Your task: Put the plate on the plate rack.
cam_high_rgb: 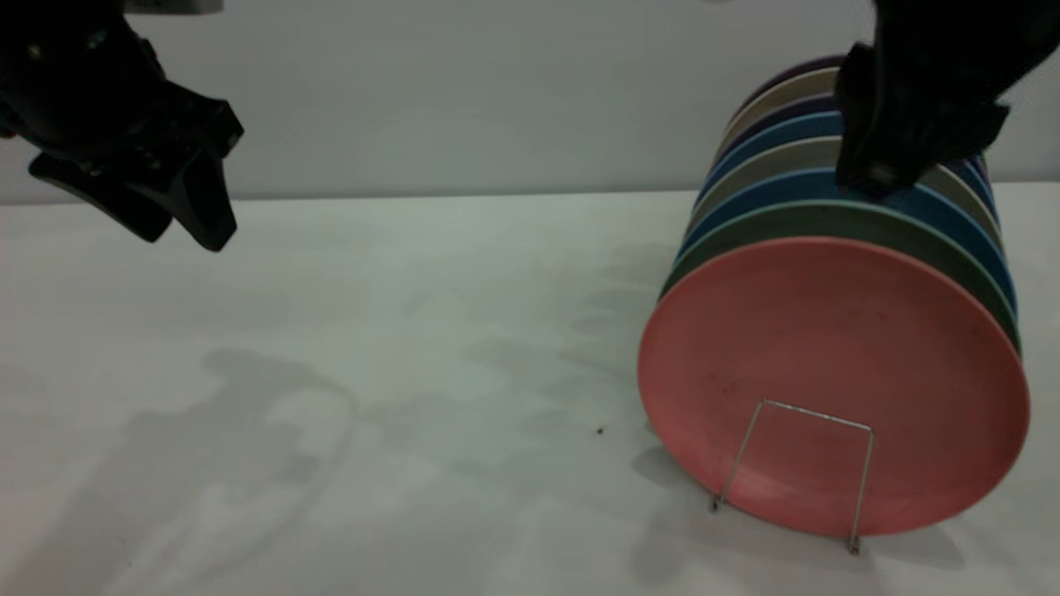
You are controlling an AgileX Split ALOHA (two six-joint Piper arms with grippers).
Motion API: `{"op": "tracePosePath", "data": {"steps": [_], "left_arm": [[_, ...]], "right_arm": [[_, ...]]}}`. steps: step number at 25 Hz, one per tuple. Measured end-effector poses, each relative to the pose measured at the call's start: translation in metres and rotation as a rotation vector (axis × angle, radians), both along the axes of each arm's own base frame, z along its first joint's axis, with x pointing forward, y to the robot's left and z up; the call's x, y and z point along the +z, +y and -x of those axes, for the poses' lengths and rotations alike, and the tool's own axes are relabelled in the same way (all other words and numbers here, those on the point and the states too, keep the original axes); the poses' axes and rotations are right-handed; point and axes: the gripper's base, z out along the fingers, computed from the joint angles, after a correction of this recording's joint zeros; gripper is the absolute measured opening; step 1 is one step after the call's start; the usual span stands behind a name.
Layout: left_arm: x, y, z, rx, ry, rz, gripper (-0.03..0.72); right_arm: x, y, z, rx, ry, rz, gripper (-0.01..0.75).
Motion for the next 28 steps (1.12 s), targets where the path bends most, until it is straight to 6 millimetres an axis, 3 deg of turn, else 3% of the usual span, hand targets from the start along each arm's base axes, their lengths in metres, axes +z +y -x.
{"op": "tracePosePath", "data": {"steps": [7,12,20,28], "left_arm": [[0.05,0.003,0.015,-0.034,-0.15,0.018,0.485],[0.088,0.007,0.032,-0.037,-0.252,0.037,0.485],[0.127,0.013,0.065,-0.043,-0.305,0.051,0.485],[0.156,0.02,0.102,-0.037,-0.328,0.066,0.485]], "right_arm": [[0.022,-0.043,-0.008,-0.228,-0.016,-0.153,0.365],[0.051,-0.064,0.004,-0.298,-0.05,-0.302,0.365],[0.095,-0.09,0.046,-0.345,-0.125,-0.46,0.35],[0.124,-0.105,0.1,-0.324,-0.161,-0.534,0.322]]}}
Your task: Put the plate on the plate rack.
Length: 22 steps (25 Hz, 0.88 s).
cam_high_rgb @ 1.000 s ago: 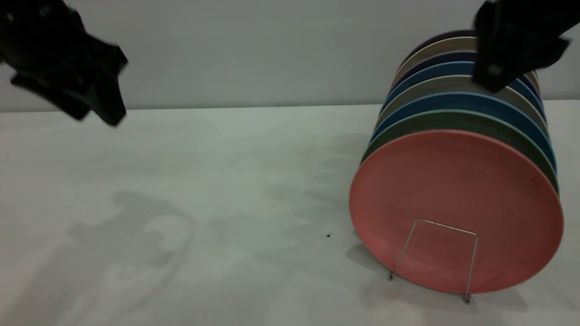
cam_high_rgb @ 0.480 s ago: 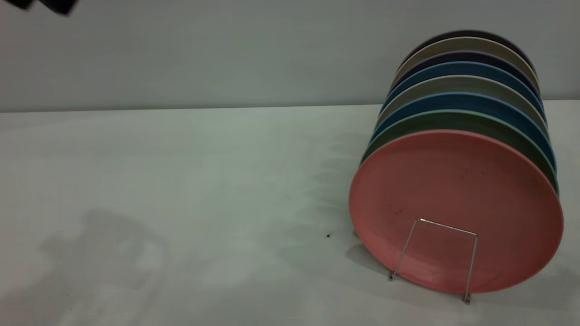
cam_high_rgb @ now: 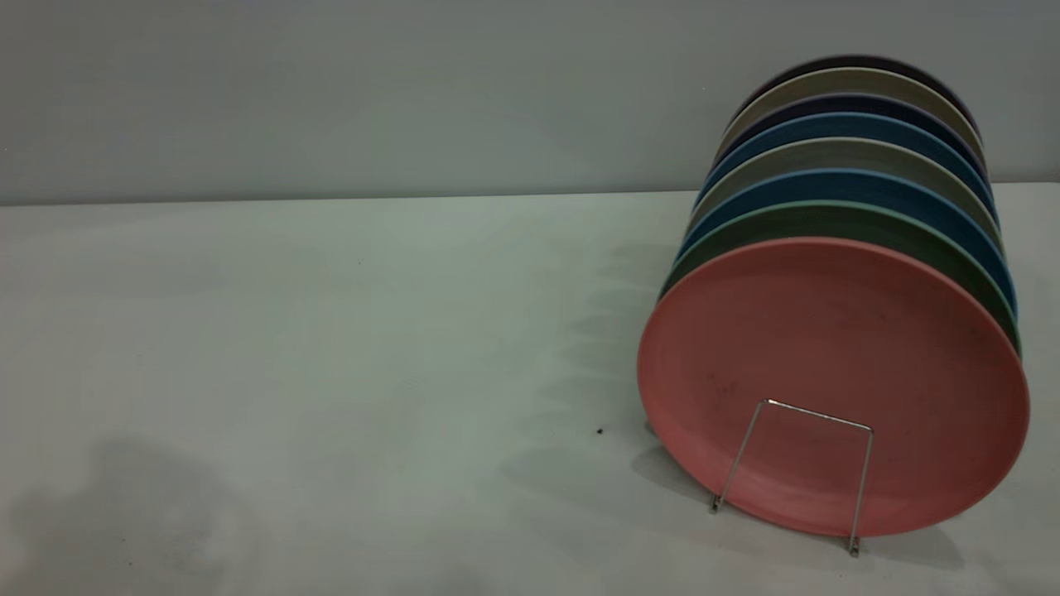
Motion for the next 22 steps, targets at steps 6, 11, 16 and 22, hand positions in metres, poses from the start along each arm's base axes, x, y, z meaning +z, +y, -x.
{"op": "tracePosePath", "data": {"steps": [6,11,16,22], "left_arm": [[0.023,0.007,0.036,-0.007,-0.03,0.007,0.485],[0.035,0.013,0.068,-0.011,-0.057,0.014,0.485],[0.019,0.02,0.103,0.005,-0.062,0.028,0.485],[-0.011,0.029,0.145,0.009,-0.07,0.033,0.485]], "right_arm": [[0.01,-0.013,0.038,0.006,-0.043,-0.013,0.322],[-0.007,-0.021,0.064,0.007,-0.04,-0.013,0.322],[-0.036,-0.027,0.083,0.007,-0.01,-0.015,0.322],[-0.063,-0.032,0.106,0.015,0.008,-0.039,0.322]]}}
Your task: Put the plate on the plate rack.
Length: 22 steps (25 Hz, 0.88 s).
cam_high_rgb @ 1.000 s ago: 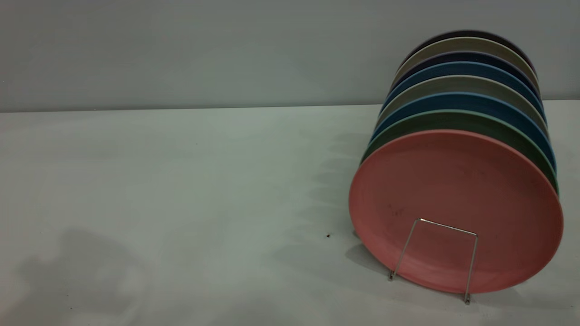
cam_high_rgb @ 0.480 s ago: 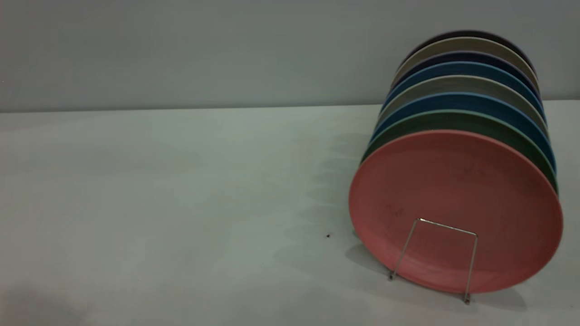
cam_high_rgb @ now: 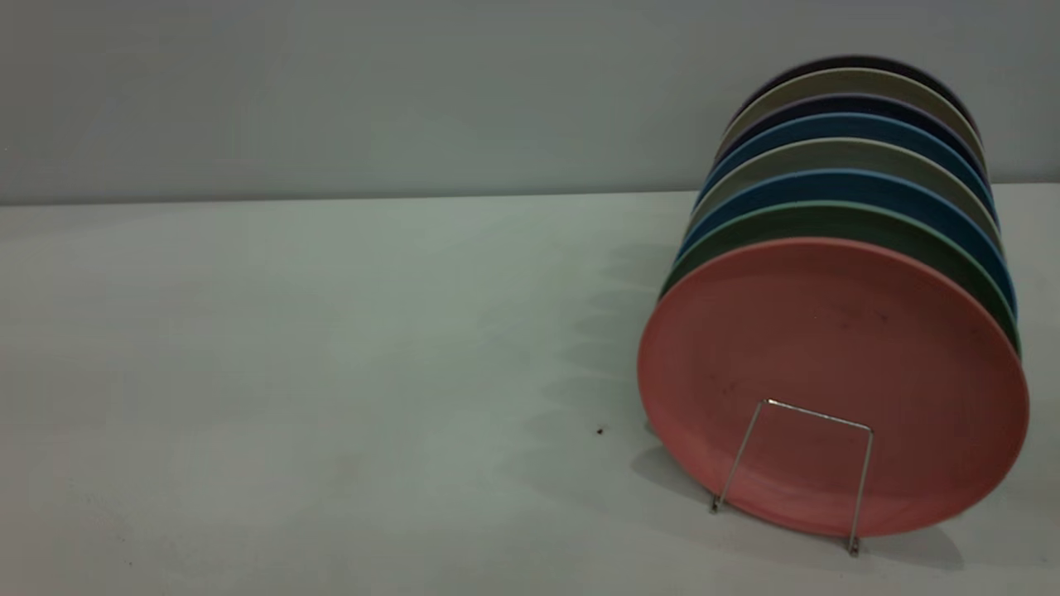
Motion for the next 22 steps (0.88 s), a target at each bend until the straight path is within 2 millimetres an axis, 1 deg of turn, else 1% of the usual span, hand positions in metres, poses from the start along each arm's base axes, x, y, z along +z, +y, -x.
{"op": "tracePosePath", "data": {"steps": [3,7,11,17,22], "left_arm": [[-0.014,0.004,0.019,0.0,-0.016,0.002,0.485],[-0.029,0.009,0.041,0.003,-0.049,-0.002,0.485],[-0.041,0.015,0.058,0.037,-0.095,0.001,0.485],[-0.055,0.026,0.071,0.139,-0.138,-0.011,0.485],[-0.073,0.032,0.075,0.188,-0.096,-0.049,0.485]], "right_arm": [[-0.013,-0.004,0.012,0.002,0.001,0.001,0.322],[-0.035,-0.008,0.024,0.004,0.014,0.008,0.322],[-0.053,-0.012,0.031,-0.006,-0.004,0.017,0.322],[-0.055,-0.017,0.037,-0.027,-0.054,0.026,0.322],[-0.057,-0.018,0.038,-0.032,-0.047,0.033,0.322]]}}
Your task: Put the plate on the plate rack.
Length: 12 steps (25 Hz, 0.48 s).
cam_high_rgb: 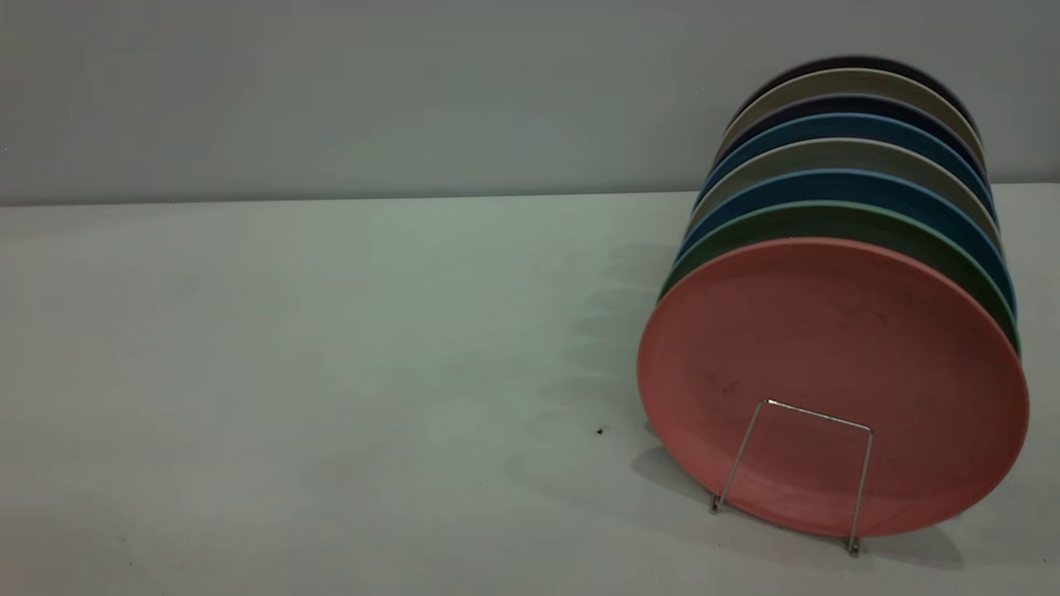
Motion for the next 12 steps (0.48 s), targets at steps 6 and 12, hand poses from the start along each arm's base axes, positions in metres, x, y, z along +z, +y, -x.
{"op": "tracePosePath", "data": {"steps": [6,12], "left_arm": [[-0.009,0.003,0.008,0.015,0.031,-0.019,0.485],[-0.012,0.004,0.017,0.015,-0.014,0.007,0.485]], "right_arm": [[-0.003,-0.001,-0.001,-0.019,0.019,0.0,0.322],[-0.004,-0.001,-0.001,-0.037,0.027,-0.012,0.322]]}}
